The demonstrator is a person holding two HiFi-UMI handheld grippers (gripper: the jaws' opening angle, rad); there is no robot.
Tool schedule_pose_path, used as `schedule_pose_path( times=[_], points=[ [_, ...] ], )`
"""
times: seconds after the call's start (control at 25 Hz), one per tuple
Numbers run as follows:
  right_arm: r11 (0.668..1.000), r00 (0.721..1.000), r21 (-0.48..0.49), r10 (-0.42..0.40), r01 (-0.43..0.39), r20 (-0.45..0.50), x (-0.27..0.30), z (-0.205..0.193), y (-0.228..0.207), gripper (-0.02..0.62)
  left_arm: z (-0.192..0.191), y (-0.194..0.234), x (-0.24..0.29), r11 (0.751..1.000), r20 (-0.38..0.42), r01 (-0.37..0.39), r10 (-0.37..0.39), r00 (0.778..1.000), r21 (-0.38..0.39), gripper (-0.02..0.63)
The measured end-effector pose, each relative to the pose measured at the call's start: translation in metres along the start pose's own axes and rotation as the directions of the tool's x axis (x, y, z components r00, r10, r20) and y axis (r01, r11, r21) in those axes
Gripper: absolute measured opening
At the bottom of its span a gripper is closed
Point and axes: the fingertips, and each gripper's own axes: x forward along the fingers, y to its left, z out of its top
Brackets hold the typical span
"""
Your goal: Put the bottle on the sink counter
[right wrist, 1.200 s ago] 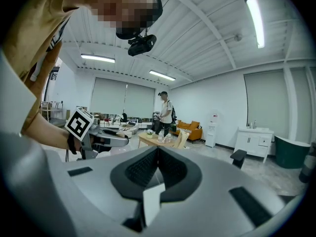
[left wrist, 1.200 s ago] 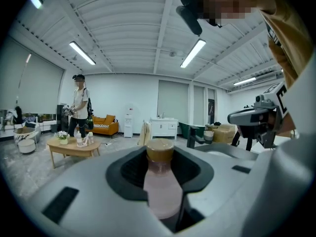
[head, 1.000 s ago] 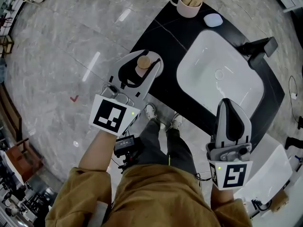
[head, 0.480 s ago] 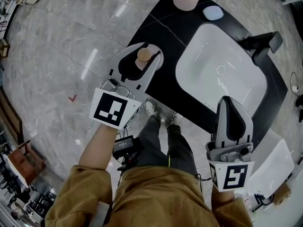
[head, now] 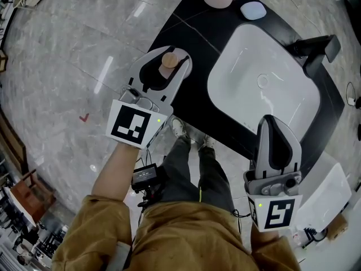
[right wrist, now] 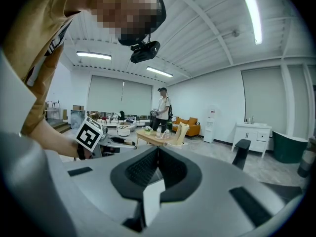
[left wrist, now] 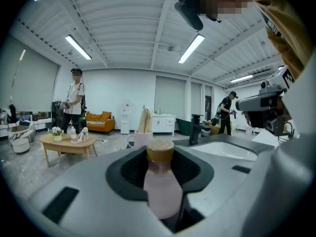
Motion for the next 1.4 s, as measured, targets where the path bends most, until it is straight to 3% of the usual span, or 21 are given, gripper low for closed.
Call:
schedule_pose_path(
  times=[1.4],
  points=[
    [0.999, 0.999, 0.038, -0.029, 0.030, -0.029, 0.015, -0.022, -0.015, 0.005, -0.034, 0.010, 0.038, 1.000, -0.026, 0.017, -0.017, 1.000, 0.017, 0.129]
  ],
)
